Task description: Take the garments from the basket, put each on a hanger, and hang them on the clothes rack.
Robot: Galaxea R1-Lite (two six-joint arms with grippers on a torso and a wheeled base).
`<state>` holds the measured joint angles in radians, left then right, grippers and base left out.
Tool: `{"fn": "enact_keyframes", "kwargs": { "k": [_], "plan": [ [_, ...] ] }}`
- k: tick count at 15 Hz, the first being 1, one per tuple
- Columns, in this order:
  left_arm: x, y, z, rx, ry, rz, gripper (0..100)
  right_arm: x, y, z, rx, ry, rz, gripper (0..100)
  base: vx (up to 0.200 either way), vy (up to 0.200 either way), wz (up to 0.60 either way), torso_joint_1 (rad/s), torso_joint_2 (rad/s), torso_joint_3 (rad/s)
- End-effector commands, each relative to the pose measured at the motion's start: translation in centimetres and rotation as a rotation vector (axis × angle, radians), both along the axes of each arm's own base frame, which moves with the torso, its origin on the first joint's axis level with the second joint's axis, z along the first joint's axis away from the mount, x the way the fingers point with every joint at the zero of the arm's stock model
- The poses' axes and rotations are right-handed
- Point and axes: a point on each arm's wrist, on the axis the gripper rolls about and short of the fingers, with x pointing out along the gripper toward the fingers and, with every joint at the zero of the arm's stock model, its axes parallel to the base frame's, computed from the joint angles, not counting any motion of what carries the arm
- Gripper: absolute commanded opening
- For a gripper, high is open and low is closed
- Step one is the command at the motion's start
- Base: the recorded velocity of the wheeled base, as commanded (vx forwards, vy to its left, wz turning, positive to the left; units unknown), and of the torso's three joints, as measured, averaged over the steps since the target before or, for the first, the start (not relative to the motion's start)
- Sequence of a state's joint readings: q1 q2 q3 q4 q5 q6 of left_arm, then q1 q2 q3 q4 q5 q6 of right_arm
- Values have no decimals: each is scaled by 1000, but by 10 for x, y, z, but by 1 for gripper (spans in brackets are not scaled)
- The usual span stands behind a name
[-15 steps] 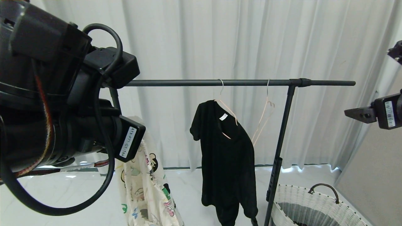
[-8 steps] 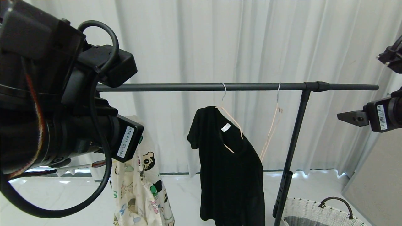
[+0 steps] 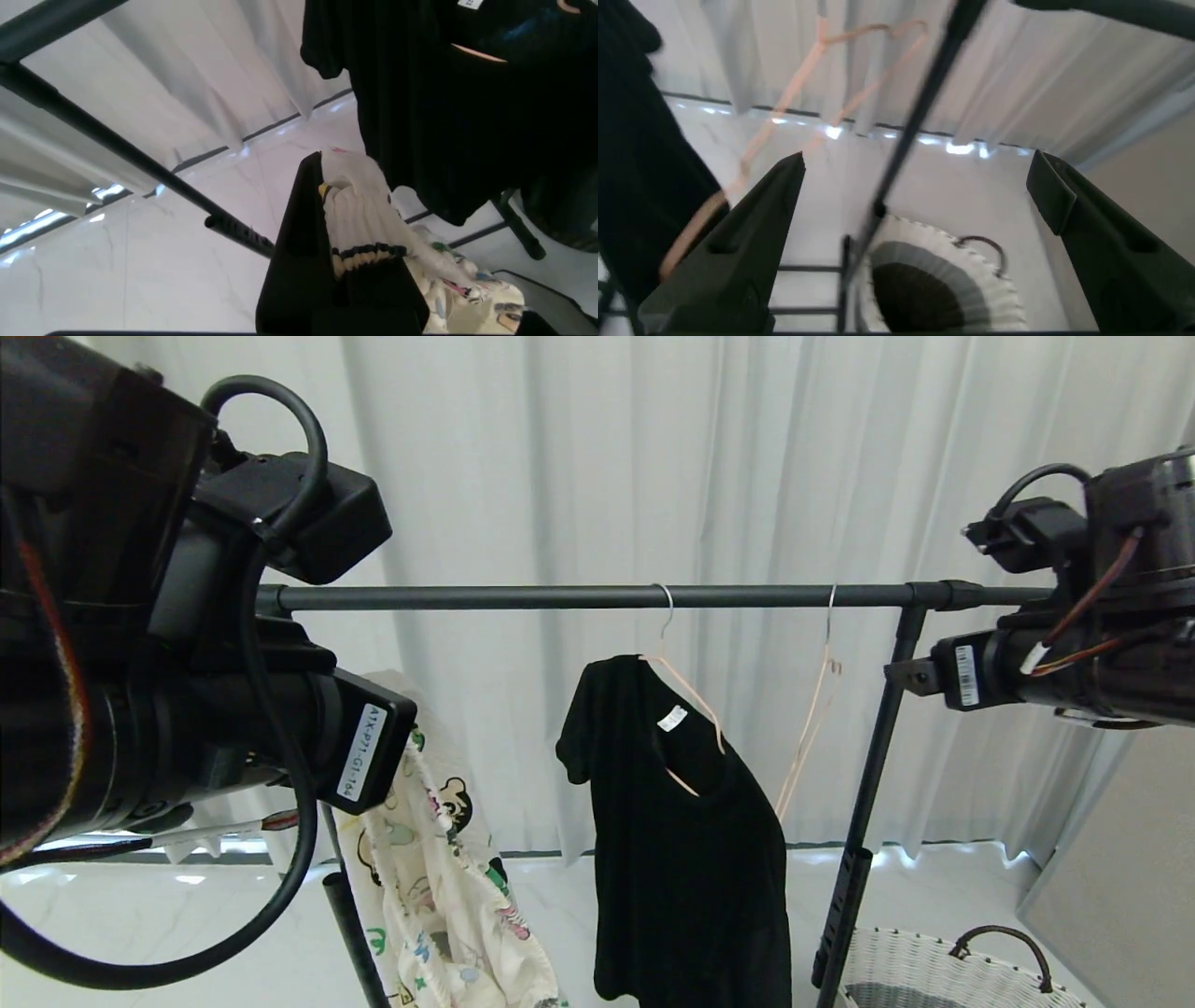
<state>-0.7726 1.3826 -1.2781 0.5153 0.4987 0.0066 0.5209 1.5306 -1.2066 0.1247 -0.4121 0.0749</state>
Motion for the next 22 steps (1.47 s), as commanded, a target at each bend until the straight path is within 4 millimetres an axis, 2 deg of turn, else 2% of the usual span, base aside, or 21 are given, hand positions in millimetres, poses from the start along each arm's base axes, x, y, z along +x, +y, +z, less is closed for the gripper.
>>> {"fn": "enact_keyframes", "kwargs": {
  "k": [1,5,10,16,22],
  "plan": [
    [-3,3,-2,2,2,2,0,31,29,-30,35,51,0,100,0,0,0,0,0,0],
    [-9,9,-9,16,16,4,0,45,47,-52,63,87,0,100,0,0,0,0,0,0],
    [-9,10,-13,25,26,6,0,58,47,-70,48,133,-35,100,0,0,0,0,0,0],
    [-9,10,-12,23,25,6,0,61,37,-76,27,147,-83,100,0,0,0,0,0,0],
    [-10,11,-12,23,25,6,0,58,34,-74,21,152,-90,100,0,0,0,0,0,0]
  ]
}}
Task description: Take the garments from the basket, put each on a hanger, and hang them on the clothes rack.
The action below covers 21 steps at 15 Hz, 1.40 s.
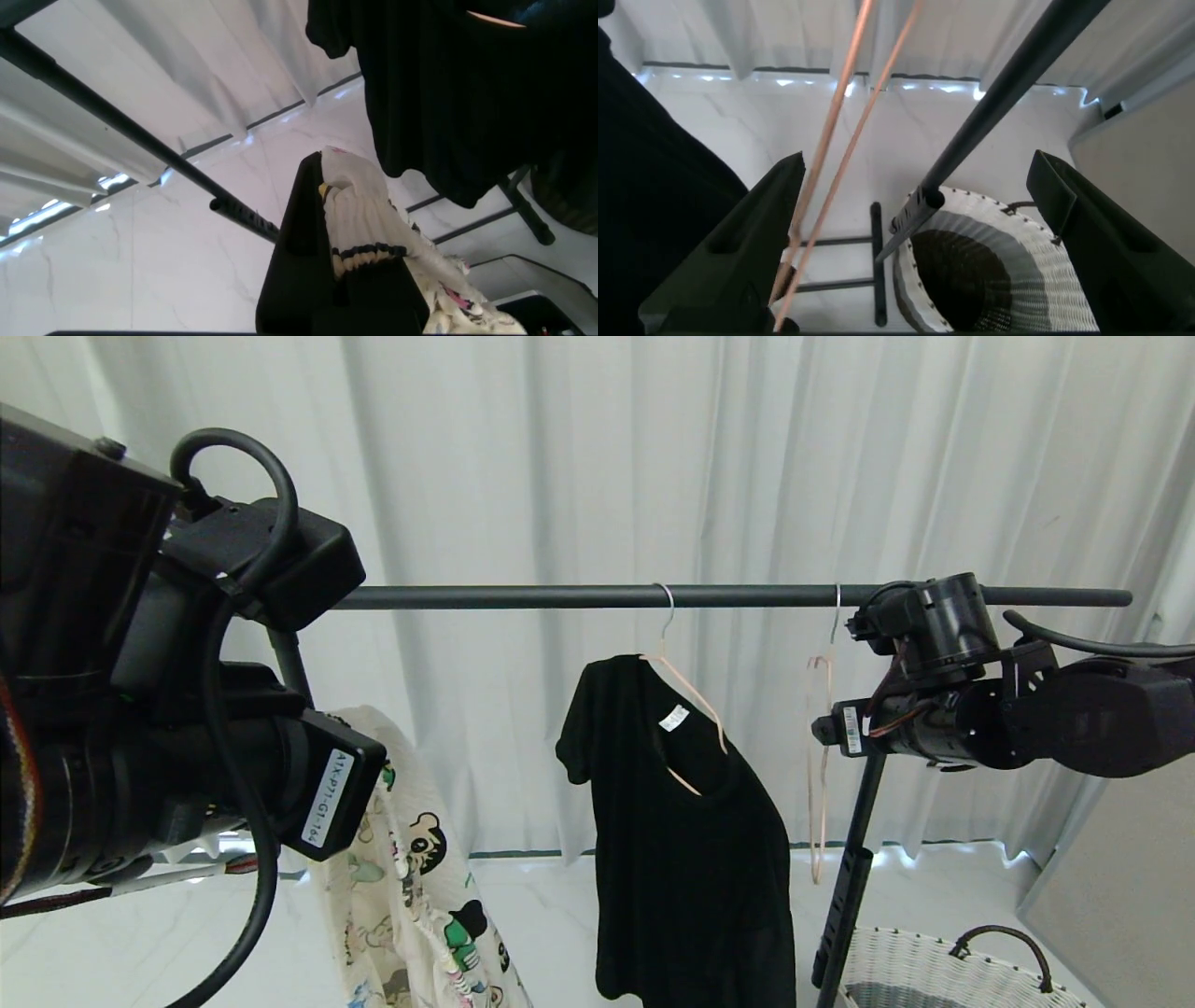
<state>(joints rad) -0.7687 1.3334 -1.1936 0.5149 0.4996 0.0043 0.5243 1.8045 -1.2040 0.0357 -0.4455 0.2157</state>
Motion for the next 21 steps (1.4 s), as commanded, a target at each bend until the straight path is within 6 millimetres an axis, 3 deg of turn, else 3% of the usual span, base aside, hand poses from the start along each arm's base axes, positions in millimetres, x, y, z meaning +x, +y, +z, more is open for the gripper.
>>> {"fn": "enact_keyframes", "kwargs": {
  "k": [1,6,13,21],
  "plan": [
    [0,0,1,-1,-2,0,0,-2,-1,2,4,-4,2,100,0,0,0,0,0,0],
    [0,0,1,-2,-3,0,0,-4,-7,-18,10,70,14,100,0,0,0,0,0,0],
    [1,1,1,18,-22,39,0,19,-54,-24,158,128,92,100,0,0,0,0,0,0],
    [2,0,-1,24,-19,39,0,-10,-51,-28,218,162,214,100,0,0,0,0,0,0]
  ]
}}
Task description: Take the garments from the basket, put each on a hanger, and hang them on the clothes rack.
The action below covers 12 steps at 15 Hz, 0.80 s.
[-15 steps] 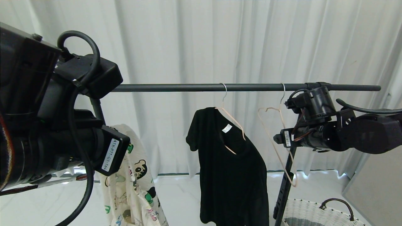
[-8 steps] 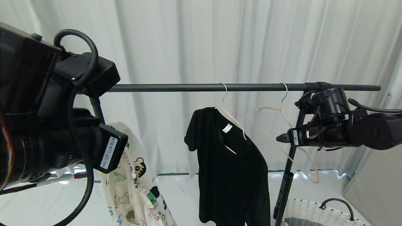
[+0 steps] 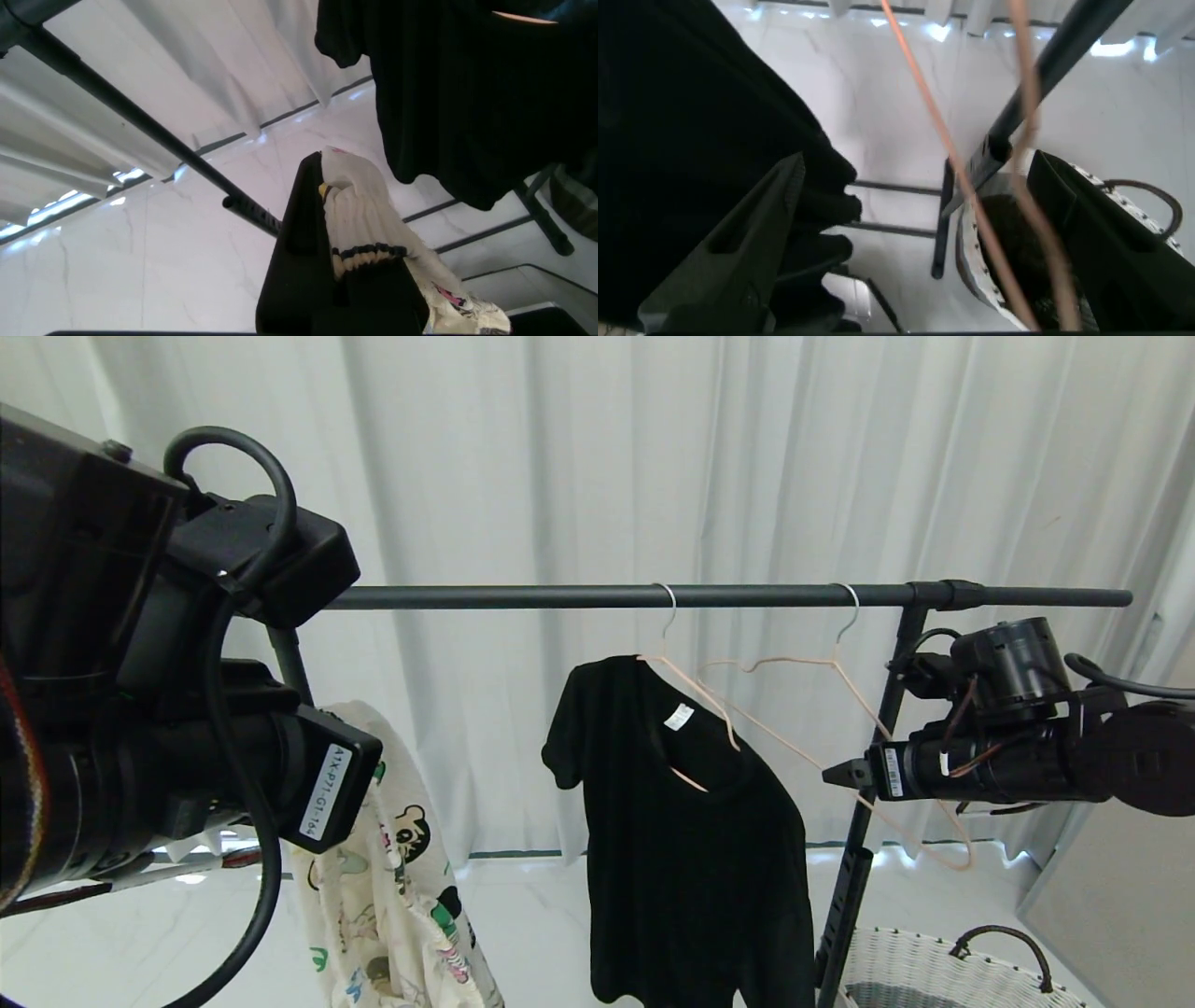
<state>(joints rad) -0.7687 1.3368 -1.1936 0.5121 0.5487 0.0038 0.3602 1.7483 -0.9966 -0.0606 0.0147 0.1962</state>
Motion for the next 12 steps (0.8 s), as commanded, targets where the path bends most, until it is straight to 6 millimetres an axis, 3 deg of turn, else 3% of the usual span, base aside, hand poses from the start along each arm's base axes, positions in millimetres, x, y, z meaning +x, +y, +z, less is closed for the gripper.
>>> {"fn": "enact_keyframes", "kwargs": {
  "k": [1,4,12],
  "plan": [
    [0,0,-1,1,3,0,0,-6,1,3,9,-24,14,100,0,0,0,0,0,0],
    [0,-1,0,2,1,-1,0,-9,5,6,11,-33,25,100,0,0,0,0,0,0],
    [-1,0,2,2,-10,8,0,13,11,-13,-50,-95,-6,100,0,0,0,0,0,0]
  ]
}}
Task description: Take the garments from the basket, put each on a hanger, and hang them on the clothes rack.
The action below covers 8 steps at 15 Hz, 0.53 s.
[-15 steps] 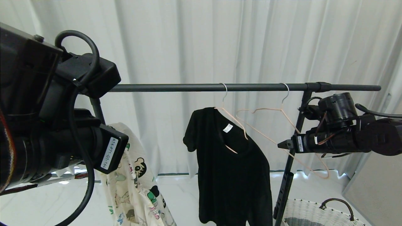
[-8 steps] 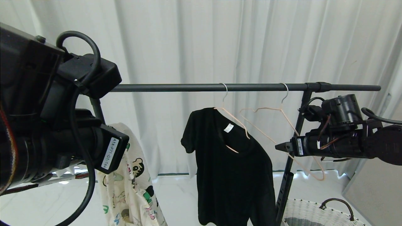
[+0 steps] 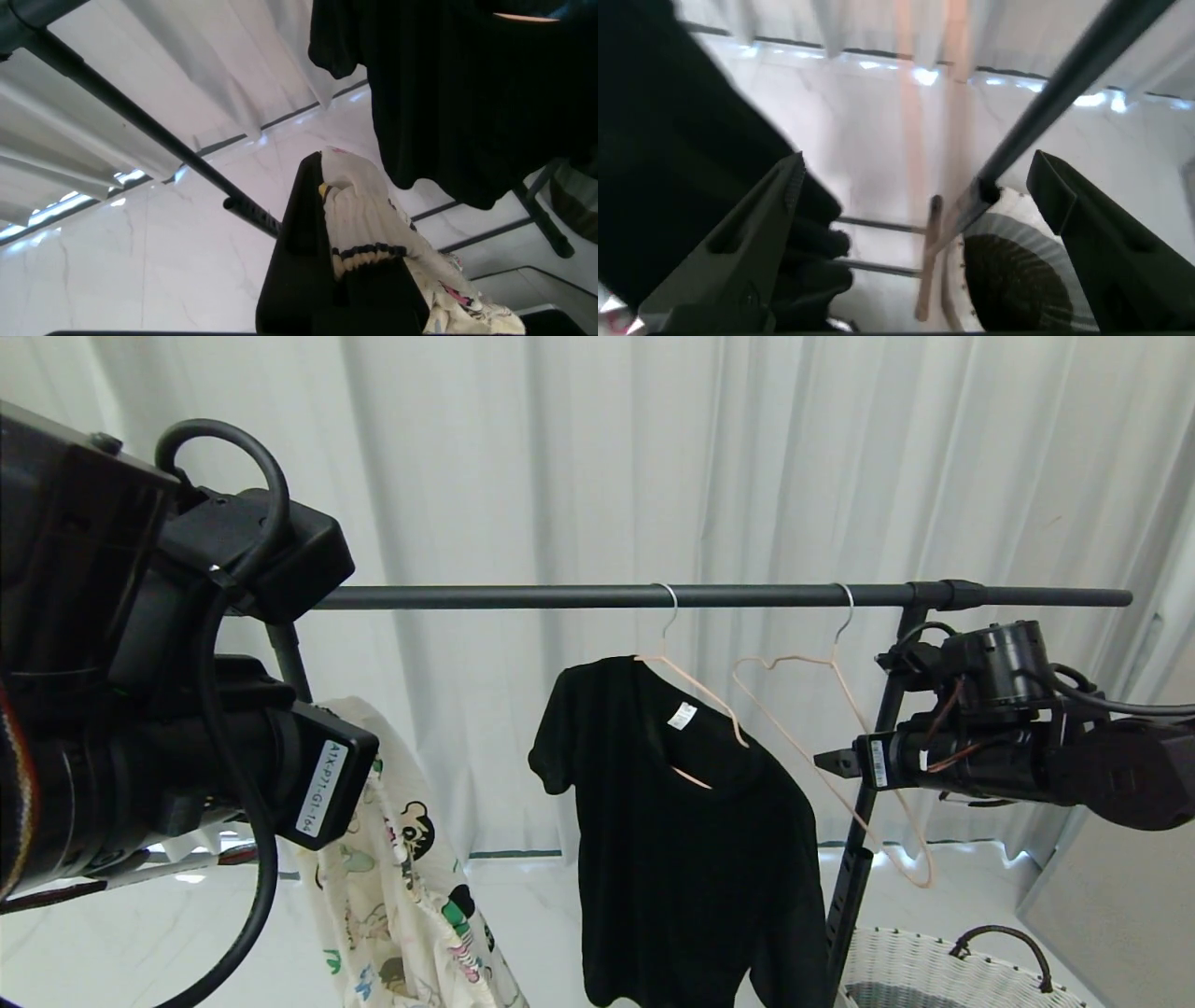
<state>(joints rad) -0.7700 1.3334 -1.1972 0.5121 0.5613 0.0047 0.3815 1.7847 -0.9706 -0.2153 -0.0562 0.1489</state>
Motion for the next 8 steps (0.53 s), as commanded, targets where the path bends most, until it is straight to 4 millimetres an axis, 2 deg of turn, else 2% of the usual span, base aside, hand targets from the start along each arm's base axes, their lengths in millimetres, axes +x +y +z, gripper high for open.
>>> {"fn": "enact_keyframes", "kwargs": {
  "k": [1,3,4,8],
  "plan": [
    [0,0,0,2,-2,4,0,6,2,-9,-6,14,0,100,0,0,0,0,0,0],
    [1,0,0,2,-2,4,0,9,4,-12,-5,9,2,100,0,0,0,0,0,0],
    [1,0,0,2,-2,4,0,10,4,-14,-5,12,3,0,0,0,0,0,0,0],
    [1,0,0,3,0,4,0,13,6,-16,-5,12,6,0,0,0,0,0,0,0]
  ]
}}
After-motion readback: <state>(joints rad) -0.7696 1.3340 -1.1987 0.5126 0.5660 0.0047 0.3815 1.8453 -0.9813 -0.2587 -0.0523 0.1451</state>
